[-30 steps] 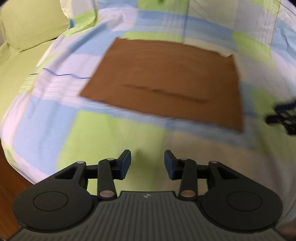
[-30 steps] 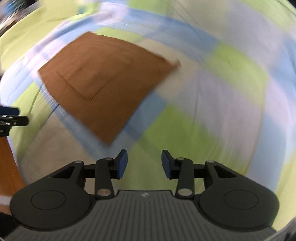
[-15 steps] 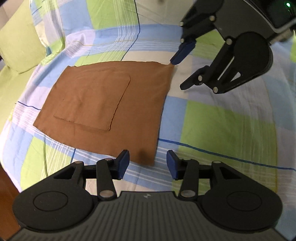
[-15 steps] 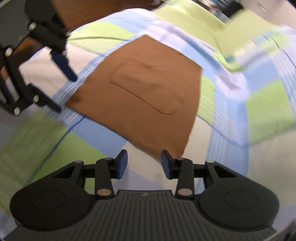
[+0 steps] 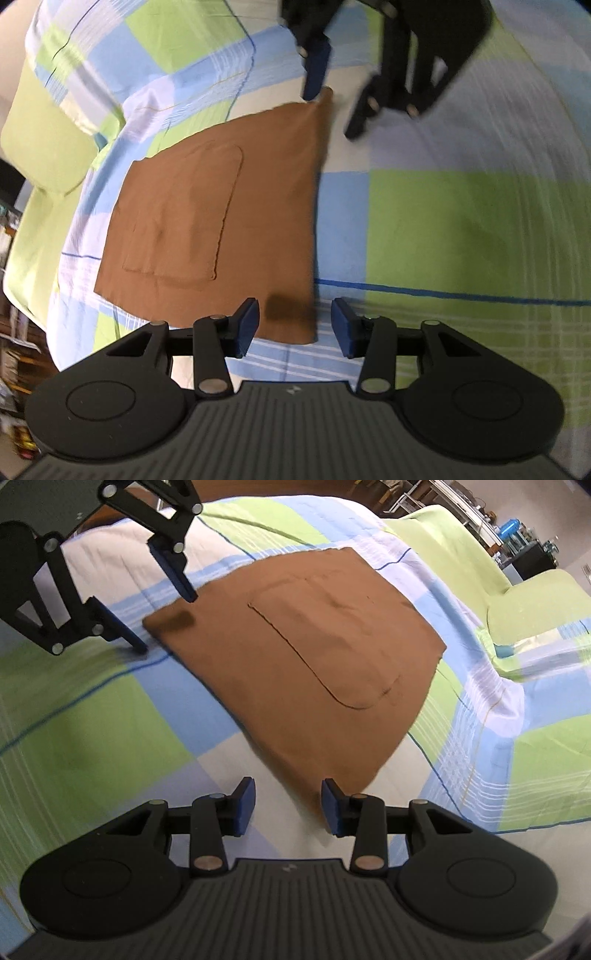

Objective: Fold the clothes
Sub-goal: 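Close the left gripper on one cloth corner while the right gripper grasps another, then lift the grasped edge with both grippers and fold it over the cloth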

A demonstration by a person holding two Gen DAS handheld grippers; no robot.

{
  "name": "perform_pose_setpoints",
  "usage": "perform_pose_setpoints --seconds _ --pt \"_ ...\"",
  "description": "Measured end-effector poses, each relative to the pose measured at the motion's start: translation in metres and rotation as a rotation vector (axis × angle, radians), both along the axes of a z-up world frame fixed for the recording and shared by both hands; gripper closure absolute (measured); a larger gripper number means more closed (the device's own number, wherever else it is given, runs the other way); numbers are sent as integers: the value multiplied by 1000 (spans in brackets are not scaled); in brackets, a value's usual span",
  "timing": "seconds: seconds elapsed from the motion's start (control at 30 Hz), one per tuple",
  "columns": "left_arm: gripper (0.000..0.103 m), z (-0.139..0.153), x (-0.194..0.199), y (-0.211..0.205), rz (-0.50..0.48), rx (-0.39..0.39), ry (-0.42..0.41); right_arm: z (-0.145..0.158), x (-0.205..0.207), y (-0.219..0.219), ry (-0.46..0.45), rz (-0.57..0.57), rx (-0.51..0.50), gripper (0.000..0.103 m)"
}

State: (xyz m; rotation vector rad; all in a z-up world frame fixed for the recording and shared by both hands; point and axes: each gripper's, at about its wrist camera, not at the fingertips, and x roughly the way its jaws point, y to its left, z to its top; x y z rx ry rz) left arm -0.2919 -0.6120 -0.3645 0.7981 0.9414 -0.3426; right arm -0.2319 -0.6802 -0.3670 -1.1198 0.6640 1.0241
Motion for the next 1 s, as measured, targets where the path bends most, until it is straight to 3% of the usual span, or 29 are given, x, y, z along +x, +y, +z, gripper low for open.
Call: perform_pose_setpoints --seconds 0.13,0.23,0.27,0.3,0.4,0.47,0.63,0.83,1.0 --pt "53 0 5 7 37 -49 29 -5 2 -4 -32 24 -8 69" --pt "61 0 7 11 65 -94 52 -14 0 -4 -73 73 -26 77" --pt "64 0 7 12 67 -106 59 -17 -1 -3 -78 90 -36 85" --pt "74 0 8 13 62 -121 69 -20 -2 -3 -87 109 -48 94" --pt "103 5 11 20 67 -162 100 -21 -2 -2 -96 135 -68 103" --pt "103 11 17 29 74 -195 135 -13 2 -1 -86 132 -68 103" --pt "103 44 39 75 144 -385 262 20 25 11 -15 128 -55 103" --pt "103 70 89 134 287 -496 260 53 87 51 66 109 -12 103" --pt "103 78 127 178 363 -525 226 65 145 97 67 133 14 103"
